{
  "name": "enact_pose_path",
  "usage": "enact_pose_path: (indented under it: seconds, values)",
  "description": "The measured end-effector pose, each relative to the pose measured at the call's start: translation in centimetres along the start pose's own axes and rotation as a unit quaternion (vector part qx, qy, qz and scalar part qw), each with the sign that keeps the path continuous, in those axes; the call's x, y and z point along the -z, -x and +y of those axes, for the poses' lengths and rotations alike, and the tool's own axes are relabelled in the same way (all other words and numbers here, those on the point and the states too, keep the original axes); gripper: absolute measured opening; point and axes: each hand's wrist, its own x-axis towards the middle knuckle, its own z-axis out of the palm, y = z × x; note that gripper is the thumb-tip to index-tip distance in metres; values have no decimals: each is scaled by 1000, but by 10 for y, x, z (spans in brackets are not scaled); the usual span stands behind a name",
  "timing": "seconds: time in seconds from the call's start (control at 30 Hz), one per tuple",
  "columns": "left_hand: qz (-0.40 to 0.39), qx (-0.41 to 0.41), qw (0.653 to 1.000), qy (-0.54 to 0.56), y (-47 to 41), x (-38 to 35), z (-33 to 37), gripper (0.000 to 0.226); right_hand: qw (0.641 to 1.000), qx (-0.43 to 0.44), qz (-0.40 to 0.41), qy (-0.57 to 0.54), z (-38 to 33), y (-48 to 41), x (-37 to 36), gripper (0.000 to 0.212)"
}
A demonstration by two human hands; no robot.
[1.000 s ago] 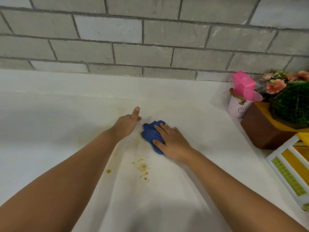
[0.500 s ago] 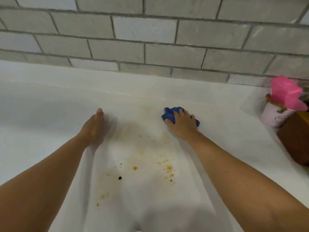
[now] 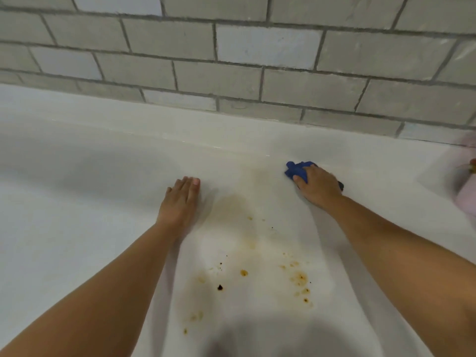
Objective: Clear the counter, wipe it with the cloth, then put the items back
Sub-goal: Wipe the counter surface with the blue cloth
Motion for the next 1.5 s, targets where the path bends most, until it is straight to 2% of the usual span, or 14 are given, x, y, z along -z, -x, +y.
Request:
enact_pose_path:
  seconds: [0.13, 0.33, 0.43, 0.53, 0.6, 0.7, 0.83, 0.97, 1.07, 1.17, 1.23, 1.37, 1.43, 1.5]
  values:
    - [-19, 2, 998, -56, -7, -3, -6, 52, 999, 42, 25, 10, -51, -32, -14, 48]
    - [-31, -3, 995, -93, -11, -7, -11, 51, 989, 142, -26, -15, -117, -62, -25, 46]
    - [-30, 6, 997, -74, -11, -7, -11, 54, 976, 207, -52, -48, -117, -38, -17, 44]
    - [-33, -1, 997, -67, -8, -5, -10, 55, 959, 244, -72, -124, -83, -2, -14, 47]
    - [-34, -2, 998, -61, -8, -4, -10, 56, 964, 223, -50, -134, -50, 5, -9, 47]
    - [-35, -8, 997, -71, -8, -4, -9, 57, 985, 147, -2, -87, -23, -12, -4, 52]
    - [-30, -11, 997, -68, -8, -4, -9, 58, 996, 88, 27, 11, -60, -38, -18, 46]
    - [-30, -8, 998, -63, -7, -2, -7, 56, 988, 152, 2, 22, -93, -8, -23, 47]
    - [-35, -12, 997, -67, -5, -1, -7, 57, 983, 185, -4, -10, -68, 40, -15, 48]
    - [-37, -15, 997, -72, -5, -1, -8, 56, 989, 147, 19, -24, -19, 46, 0, 51]
    - [-33, -15, 997, -69, -5, -2, -9, 56, 994, 99, 34, -22, 12, 25, 6, 46]
    - [-26, -14, 998, -58, -6, -2, -7, 58, 998, 53, 38, 1, 12, 4, 7, 41]
    - [-28, -11, 998, -63, -6, -2, -7, 58, 997, 72, 31, -13, -4, 28, 4, 41]
    - [-29, -9, 997, -66, -6, -2, -7, 58, 992, 119, 26, -35, -8, 70, 2, 51]
